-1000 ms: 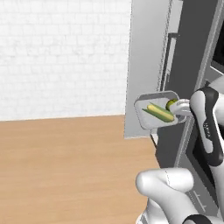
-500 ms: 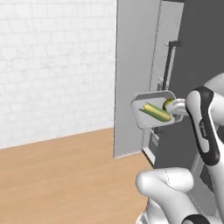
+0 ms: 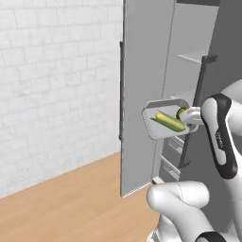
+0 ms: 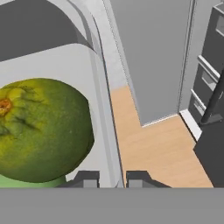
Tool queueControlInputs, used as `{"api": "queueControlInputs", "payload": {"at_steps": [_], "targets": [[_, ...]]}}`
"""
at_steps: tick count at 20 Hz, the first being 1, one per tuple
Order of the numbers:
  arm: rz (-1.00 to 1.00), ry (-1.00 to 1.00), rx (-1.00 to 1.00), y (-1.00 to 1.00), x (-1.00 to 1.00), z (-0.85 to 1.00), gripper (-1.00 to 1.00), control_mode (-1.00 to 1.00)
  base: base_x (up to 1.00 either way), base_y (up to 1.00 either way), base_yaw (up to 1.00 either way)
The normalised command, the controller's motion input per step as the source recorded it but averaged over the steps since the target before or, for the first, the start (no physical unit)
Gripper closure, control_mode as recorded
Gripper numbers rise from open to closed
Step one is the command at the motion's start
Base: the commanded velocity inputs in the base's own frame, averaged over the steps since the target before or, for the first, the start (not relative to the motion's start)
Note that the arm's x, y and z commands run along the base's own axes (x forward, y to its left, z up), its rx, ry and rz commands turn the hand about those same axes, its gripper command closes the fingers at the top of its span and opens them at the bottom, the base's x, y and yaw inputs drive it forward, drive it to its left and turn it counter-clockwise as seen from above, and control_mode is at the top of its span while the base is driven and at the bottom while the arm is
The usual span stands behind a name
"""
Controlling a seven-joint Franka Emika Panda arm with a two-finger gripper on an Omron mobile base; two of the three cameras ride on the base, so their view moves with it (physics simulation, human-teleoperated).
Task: Take the meat container that has the chicken drumstick and place it on the second highest rack of the freezer. Then take the vegetable container that has the corn and lime and place it on the highest rack of the freezer.
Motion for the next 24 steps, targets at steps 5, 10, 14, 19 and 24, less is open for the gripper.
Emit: {"api": "queueControlInputs", "payload": {"at_steps": [5, 10, 14, 19, 24], "targets": [[0.00, 0.00, 0.00, 0.00, 0.00, 0.00, 1.00, 1.00, 0.40, 0.66, -0.38], [0.00, 0.00, 0.00, 0.00, 0.00, 0.00, 1.00, 1.00, 0.00, 0.19, -0.51], [0.00, 0.00, 0.00, 0.00, 0.00, 0.00, 1.00, 1.00, 0.00, 0.30, -0.62], [0.00, 0.00, 0.00, 0.00, 0.00, 0.00, 1.00, 1.00, 0.04, 0.58, -0.63], [0.00, 0.00, 0.00, 0.00, 0.00, 0.00, 1.00, 1.00, 0.28, 0.62, -0.43]]}}
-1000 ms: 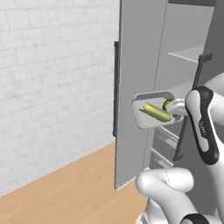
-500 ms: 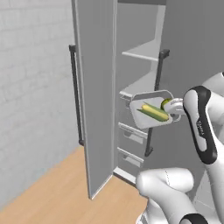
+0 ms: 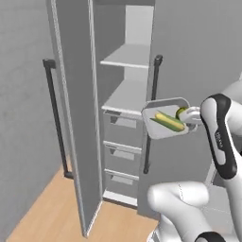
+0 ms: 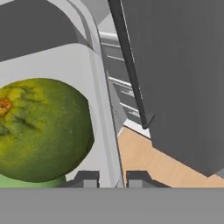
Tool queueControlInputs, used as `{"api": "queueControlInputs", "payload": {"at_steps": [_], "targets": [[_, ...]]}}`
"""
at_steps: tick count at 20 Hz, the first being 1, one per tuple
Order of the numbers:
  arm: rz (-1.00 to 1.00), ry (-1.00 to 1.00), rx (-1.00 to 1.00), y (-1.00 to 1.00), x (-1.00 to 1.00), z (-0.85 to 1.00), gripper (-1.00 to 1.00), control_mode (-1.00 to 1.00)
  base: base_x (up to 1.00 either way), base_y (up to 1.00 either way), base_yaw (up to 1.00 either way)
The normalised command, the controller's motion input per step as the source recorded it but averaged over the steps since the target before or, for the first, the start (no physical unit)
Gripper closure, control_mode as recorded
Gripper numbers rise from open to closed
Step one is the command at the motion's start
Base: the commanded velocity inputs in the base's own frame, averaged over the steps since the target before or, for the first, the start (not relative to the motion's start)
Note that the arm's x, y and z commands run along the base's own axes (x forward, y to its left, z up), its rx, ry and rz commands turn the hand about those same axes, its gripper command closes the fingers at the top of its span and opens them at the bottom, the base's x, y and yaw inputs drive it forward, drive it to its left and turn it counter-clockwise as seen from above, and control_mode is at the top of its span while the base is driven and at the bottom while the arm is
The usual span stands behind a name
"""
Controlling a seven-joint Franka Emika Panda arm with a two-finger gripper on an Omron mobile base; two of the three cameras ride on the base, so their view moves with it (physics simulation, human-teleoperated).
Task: Take the meat container that has the chicken drumstick and place it on the second highest rack of the freezer. Then take the vegetable container that has the corn and lime and place it on the highest rack of the freezer.
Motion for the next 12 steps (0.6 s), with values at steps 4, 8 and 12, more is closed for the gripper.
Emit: {"api": "queueControlInputs", "payload": {"at_steps": [4, 8, 12], "targets": [[0.00, 0.00, 0.00, 0.00, 0.00, 0.00, 1.00, 1.00, 0.73, 0.40, -0.10], [0.00, 0.00, 0.00, 0.00, 0.00, 0.00, 1.00, 1.00, 0.88, 0.21, 0.00], [0.00, 0.00, 0.00, 0.00, 0.00, 0.00, 1.00, 1.00, 0.78, 0.29, -0.02]]}}
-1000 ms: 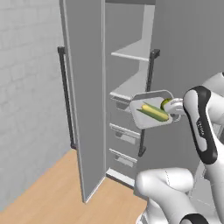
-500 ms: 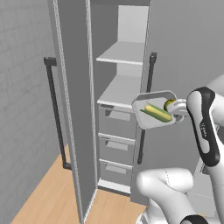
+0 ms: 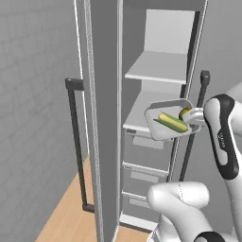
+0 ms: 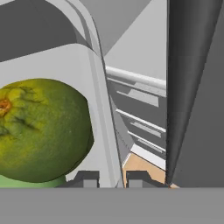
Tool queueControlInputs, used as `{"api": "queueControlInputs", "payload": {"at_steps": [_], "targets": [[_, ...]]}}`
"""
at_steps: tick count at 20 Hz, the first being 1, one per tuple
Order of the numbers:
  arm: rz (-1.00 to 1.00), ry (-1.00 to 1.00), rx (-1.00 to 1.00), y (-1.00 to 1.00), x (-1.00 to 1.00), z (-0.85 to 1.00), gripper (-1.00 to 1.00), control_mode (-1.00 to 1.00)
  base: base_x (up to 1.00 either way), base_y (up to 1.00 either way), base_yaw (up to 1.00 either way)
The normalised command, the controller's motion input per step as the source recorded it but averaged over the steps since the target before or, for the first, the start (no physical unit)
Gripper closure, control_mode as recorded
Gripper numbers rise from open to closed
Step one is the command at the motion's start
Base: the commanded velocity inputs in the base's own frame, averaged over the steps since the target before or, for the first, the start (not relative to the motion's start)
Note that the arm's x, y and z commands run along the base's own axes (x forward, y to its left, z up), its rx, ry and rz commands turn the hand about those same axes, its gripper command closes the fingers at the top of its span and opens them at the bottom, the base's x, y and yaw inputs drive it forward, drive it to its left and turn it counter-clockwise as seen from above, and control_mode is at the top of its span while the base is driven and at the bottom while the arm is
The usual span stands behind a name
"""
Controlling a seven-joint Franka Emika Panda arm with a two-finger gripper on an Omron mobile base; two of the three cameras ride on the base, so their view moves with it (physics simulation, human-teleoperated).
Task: Take the meat container that has the chicken drumstick and place it on the second highest rack of the freezer. Then take the vegetable container that has the corn and lime and place it on the highest rack of the freezer.
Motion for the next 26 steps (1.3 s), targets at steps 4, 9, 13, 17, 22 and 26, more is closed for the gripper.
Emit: {"api": "queueControlInputs", "payload": {"at_steps": [4, 9, 13, 17, 22, 26], "targets": [[0.00, 0.00, 0.00, 0.00, 0.00, 0.00, 1.00, 1.00, -0.06, 0.59, -0.20], [-0.09, -0.02, 0.00, 0.02, -0.12, 0.00, 1.00, -1.00, -0.51, 0.29, -0.11], [-0.41, -0.01, 0.04, 0.09, 0.30, 0.08, 1.00, -1.00, 0.00, 0.00, 0.00], [-0.76, -0.07, 0.23, 0.19, 0.26, 0.18, 1.00, -1.00, 0.00, 0.00, 0.00], [-0.69, 0.00, 0.45, 0.16, 0.00, 0.18, 1.00, -1.00, 0.00, 0.00, 0.00], [-0.45, -0.01, 0.52, 0.07, 0.44, 0.60, 1.00, -1.00, 0.00, 0.00, 0.00]]}}
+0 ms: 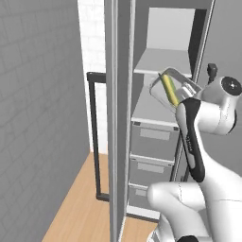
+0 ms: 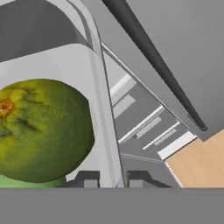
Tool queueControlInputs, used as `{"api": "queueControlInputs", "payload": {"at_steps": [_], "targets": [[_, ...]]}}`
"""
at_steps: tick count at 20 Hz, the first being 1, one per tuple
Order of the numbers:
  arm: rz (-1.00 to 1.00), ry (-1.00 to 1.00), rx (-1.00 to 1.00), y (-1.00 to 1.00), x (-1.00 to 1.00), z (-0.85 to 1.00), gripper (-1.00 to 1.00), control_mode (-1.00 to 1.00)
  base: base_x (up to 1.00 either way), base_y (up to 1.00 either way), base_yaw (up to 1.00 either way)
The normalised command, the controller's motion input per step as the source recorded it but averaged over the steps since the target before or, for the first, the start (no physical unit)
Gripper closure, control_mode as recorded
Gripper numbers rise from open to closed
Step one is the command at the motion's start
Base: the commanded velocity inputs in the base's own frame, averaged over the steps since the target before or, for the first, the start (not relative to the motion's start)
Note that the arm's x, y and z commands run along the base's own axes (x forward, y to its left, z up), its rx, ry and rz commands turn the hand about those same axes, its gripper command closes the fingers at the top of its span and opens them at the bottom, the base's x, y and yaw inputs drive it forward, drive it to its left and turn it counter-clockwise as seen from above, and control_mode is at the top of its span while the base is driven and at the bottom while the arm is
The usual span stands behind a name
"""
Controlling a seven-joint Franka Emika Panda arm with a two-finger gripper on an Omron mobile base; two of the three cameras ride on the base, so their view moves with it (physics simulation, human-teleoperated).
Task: Take the meat container that has the chicken drumstick and place it on the second highest rack of the freezer. Then take the vegetable container that has the corn and lime and place it on the highest rack of the freezer.
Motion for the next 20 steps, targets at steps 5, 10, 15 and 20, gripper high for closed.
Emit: {"api": "queueControlInputs", "payload": {"at_steps": [5, 10, 15, 20], "targets": [[-0.15, 0.04, 0.41, 0.00, 1.00, 0.90, 1.00, -1.00, 0.00, 0.00, 0.00], [-0.12, 0.22, 0.49, 0.00, 0.97, 0.41, 1.00, -1.00, 0.00, 0.00, 0.00], [0.04, 0.01, -0.02, 0.01, 0.22, 0.00, 1.00, -1.00, 0.00, 0.00, 0.00], [-0.35, -0.05, -0.23, 0.20, 0.57, 0.00, 1.00, -1.00, 0.00, 0.00, 0.00]]}}
